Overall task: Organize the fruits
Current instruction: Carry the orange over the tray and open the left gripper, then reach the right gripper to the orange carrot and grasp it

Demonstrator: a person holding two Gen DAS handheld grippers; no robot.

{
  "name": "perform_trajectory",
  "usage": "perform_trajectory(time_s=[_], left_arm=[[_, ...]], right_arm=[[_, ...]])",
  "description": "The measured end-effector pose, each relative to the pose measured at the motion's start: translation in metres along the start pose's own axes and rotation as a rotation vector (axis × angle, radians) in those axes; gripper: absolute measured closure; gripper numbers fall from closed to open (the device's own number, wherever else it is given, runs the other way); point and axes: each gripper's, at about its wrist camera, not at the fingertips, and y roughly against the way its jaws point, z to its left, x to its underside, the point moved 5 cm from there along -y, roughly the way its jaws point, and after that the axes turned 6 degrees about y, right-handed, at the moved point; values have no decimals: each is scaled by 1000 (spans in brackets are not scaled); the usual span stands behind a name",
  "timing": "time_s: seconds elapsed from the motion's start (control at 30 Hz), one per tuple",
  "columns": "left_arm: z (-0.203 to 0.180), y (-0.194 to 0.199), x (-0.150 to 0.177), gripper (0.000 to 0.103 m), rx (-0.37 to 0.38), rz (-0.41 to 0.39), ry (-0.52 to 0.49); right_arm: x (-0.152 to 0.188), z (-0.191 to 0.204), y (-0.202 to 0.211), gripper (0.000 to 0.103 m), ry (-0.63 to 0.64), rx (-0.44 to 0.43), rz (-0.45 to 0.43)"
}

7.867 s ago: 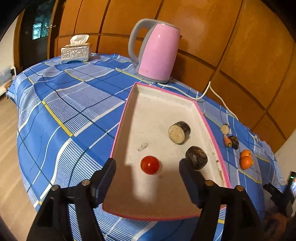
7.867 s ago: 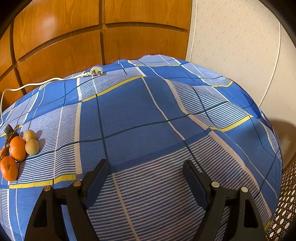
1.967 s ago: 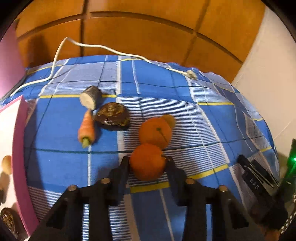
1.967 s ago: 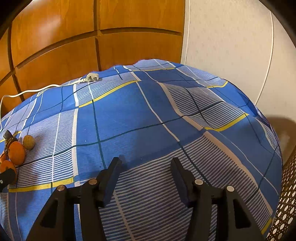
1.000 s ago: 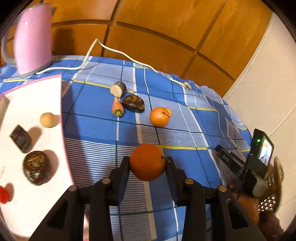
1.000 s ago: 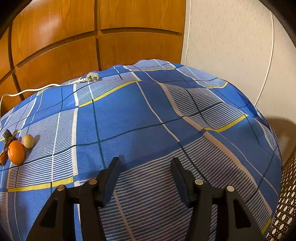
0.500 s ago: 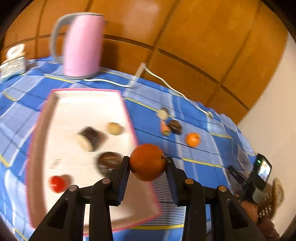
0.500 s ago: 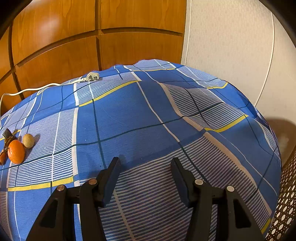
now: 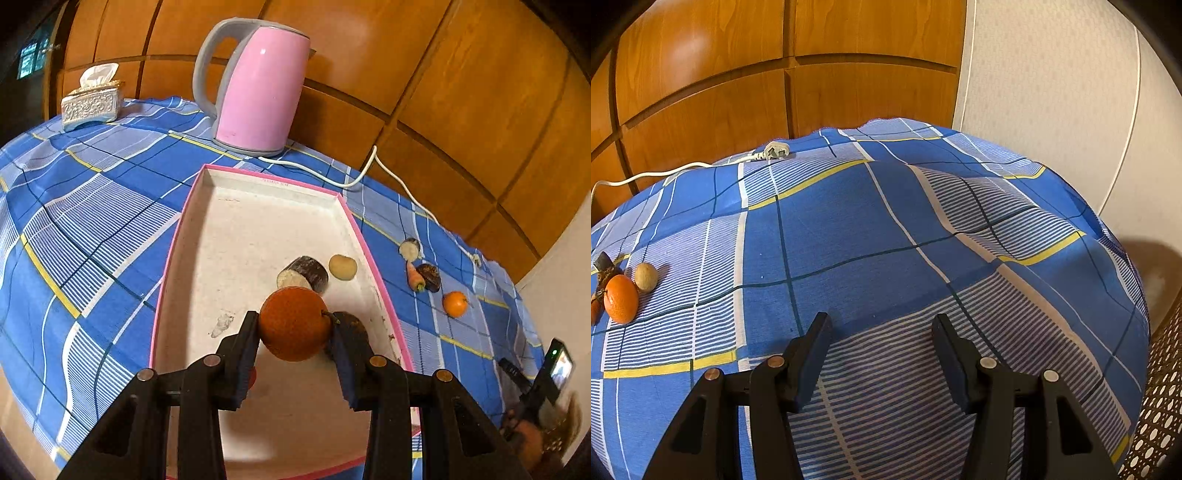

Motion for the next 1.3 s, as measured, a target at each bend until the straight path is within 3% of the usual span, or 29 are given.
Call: perform_trajectory(time_s=[0.27, 0.43, 0.8, 1.07, 1.13, 1.3], left_arm=[[3, -10, 12, 61, -15, 22, -9], [4, -2, 10, 43, -17, -11, 14], [18, 14, 17, 32, -114, -43, 40], [24, 16, 20, 30, -139, -44, 48], [26, 17, 20, 26, -143, -53, 55], [29, 18, 19, 26, -141, -57, 63]], right_arm=[[0, 1, 0, 46, 11, 8, 0], [0, 1, 0, 46, 15, 10, 0], [0, 2, 0, 46, 23, 14, 1], [-1, 7, 5, 46, 72, 17, 10], [-1, 14, 10, 46, 81, -28, 20], [4, 60, 32, 46, 176, -259, 40]])
